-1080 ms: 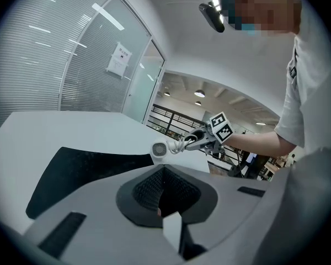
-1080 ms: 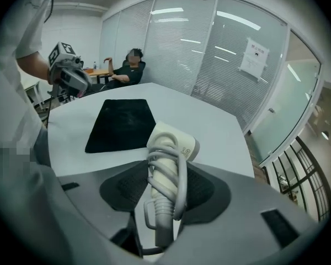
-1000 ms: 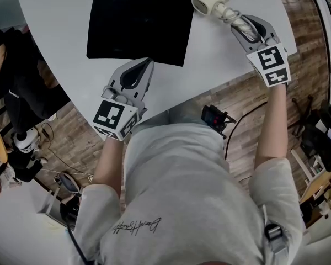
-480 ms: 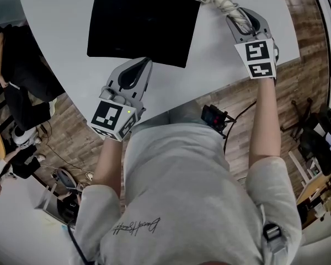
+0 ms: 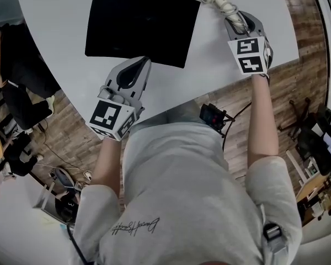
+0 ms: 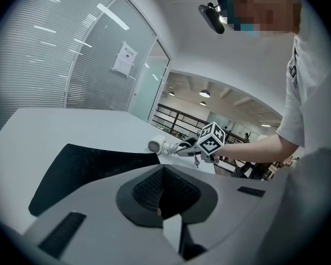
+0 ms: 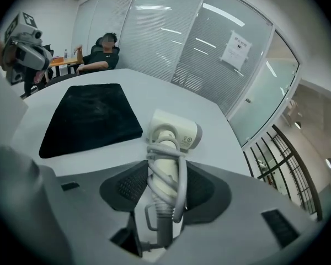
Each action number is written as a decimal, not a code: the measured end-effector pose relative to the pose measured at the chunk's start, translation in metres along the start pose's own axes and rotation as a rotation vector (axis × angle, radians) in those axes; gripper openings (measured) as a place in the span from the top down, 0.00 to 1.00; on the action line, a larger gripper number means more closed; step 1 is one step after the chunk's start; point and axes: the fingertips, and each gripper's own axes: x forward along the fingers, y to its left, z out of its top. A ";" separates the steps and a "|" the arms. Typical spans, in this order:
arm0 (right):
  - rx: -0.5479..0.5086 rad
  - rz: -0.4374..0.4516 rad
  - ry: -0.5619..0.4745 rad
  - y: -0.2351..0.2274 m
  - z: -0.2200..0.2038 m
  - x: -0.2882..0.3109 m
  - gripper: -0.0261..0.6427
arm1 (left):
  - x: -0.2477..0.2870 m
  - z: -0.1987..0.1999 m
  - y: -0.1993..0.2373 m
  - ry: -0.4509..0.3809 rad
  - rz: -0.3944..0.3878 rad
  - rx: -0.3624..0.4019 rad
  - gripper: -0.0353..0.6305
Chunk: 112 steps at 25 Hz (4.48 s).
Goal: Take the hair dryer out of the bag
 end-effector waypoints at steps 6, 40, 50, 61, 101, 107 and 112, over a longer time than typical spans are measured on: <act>0.022 0.008 0.055 0.000 -0.015 0.007 0.65 | 0.003 0.000 -0.003 0.003 -0.008 -0.002 0.93; 0.044 -0.014 0.029 -0.006 -0.014 -0.008 0.57 | -0.010 0.005 0.001 -0.031 0.036 0.004 0.93; 0.135 0.033 -0.042 0.018 0.002 -0.045 0.69 | -0.023 0.016 0.005 -0.053 0.068 0.019 0.93; 0.125 0.189 -0.151 0.092 0.047 -0.092 0.92 | -0.048 0.027 0.007 -0.085 0.089 0.042 0.93; 0.186 0.460 -0.353 0.173 0.141 -0.160 0.92 | -0.103 0.069 -0.012 -0.189 0.159 0.135 0.93; 0.188 0.464 -0.357 0.172 0.141 -0.161 0.92 | -0.104 0.068 -0.013 -0.187 0.157 0.137 0.93; 0.199 0.462 -0.356 0.172 0.135 -0.163 0.92 | -0.104 0.063 -0.017 -0.180 0.152 0.138 0.93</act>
